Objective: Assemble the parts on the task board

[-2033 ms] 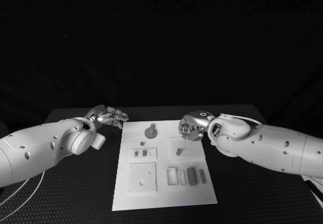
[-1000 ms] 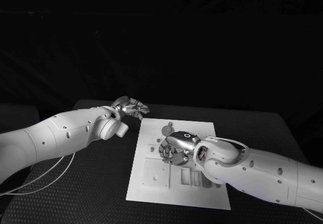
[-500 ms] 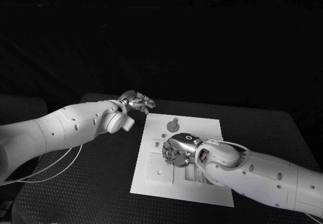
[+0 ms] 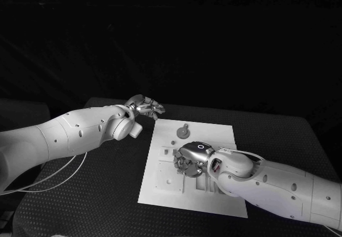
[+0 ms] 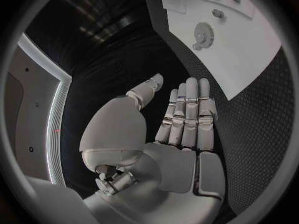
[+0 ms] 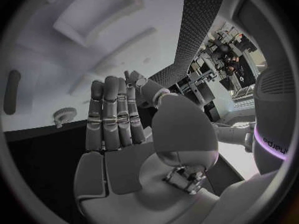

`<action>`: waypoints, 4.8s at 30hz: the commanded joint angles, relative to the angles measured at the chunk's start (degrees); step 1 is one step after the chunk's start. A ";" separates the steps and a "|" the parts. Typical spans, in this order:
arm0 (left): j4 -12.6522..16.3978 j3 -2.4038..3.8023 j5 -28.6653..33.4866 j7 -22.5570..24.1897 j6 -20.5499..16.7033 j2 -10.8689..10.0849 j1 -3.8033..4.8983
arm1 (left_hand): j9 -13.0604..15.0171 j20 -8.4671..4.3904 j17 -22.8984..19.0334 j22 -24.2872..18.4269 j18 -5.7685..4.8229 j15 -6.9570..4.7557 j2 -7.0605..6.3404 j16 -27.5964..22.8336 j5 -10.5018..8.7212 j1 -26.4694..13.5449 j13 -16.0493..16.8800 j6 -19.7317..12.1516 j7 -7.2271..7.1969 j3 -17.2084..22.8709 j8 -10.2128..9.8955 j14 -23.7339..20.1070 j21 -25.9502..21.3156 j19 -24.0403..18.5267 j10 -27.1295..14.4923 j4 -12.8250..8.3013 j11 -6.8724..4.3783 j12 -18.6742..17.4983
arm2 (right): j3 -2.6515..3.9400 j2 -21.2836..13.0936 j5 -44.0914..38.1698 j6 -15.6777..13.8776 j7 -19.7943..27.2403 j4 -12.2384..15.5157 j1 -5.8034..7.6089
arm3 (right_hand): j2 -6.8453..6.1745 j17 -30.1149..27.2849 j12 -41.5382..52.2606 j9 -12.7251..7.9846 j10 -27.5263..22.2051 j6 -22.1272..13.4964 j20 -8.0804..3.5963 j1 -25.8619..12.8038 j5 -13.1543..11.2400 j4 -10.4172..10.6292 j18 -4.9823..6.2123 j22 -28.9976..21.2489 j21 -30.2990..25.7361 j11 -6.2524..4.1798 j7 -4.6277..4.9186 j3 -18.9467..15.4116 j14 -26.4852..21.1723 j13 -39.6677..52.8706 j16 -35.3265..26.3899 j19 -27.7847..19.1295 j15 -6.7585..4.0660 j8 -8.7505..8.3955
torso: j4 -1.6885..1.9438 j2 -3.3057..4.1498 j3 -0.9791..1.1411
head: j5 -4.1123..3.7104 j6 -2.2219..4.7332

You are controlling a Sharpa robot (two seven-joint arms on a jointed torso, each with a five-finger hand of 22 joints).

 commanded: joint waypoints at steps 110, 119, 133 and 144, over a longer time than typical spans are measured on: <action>0.66 0.05 -0.37 -0.04 0.86 -0.36 0.23 | -0.19 -0.14 0.49 -0.12 0.31 0.01 0.10 -0.63 -0.06 -0.28 -0.22 -0.58 -0.07 -0.18 0.56 0.40 -0.69 0.54 -0.48 0.49 0.00 0.67 | -2.11 2.80 1.79 -0.26 1.79 -5.77 -1.22 | -0.89 1.27 -2.90 -0.68 -2.52 -6.84 0.04 -3.01 0.27 0.00 0.50 0.78 -0.92 1.27 3.20 -1.26 -0.25 0.89 -0.33 0.41 0.46 -3.38 | -0.04 -0.05 0.06 | -0.34 -1.59; 0.69 0.05 -0.38 -0.03 0.81 -0.35 0.23 | -0.20 -0.15 0.53 -0.12 0.32 0.00 0.07 -0.64 -0.06 -0.18 -0.23 -0.58 -0.08 -0.17 0.58 0.41 -0.71 0.56 -0.48 0.44 -0.01 0.70 | -2.11 2.44 1.75 -0.29 1.77 -5.73 -1.21 | -1.46 1.39 -3.16 -0.73 -2.73 -7.25 0.15 -2.98 0.27 0.00 0.48 0.90 -1.14 1.41 3.40 -1.33 -0.65 1.02 -0.50 0.06 0.61 -3.56 | -0.04 -0.04 0.06 | -0.35 -1.70; 0.58 0.04 -0.38 0.01 0.80 -0.64 0.23 | -0.21 -0.15 0.58 -0.11 0.32 0.00 0.06 -0.66 -0.06 -0.10 -0.24 -0.58 -0.08 -0.17 0.61 0.43 -0.74 0.60 -0.49 0.40 -0.01 0.74 | -2.03 0.43 3.02 -2.21 1.34 -4.22 -0.53 | -2.34 1.54 -3.53 -0.76 -3.07 -7.62 0.32 -3.20 0.27 0.03 0.48 1.12 -1.31 1.59 3.60 -1.56 -0.99 1.17 -0.65 -0.26 0.78 -3.72 | -0.05 -0.05 0.13 | -0.58 -1.50; 0.73 0.04 -0.35 0.77 0.89 -1.02 0.23 | -0.21 -0.15 0.62 -0.11 0.31 -0.01 0.05 -0.68 -0.07 -0.07 -0.25 -0.57 -0.09 -0.19 0.64 0.45 -0.77 0.63 -0.48 0.40 -0.02 0.78 | 0.32 -4.51 6.22 0.18 2.07 -0.48 3.58 | -2.83 1.80 -3.91 -0.77 -3.42 -7.86 0.40 -3.88 0.27 0.19 0.50 1.48 -1.17 1.79 3.71 -1.82 -0.63 1.32 -0.45 -0.08 0.98 -3.79 | -0.14 -0.07 0.14 | -1.30 -0.45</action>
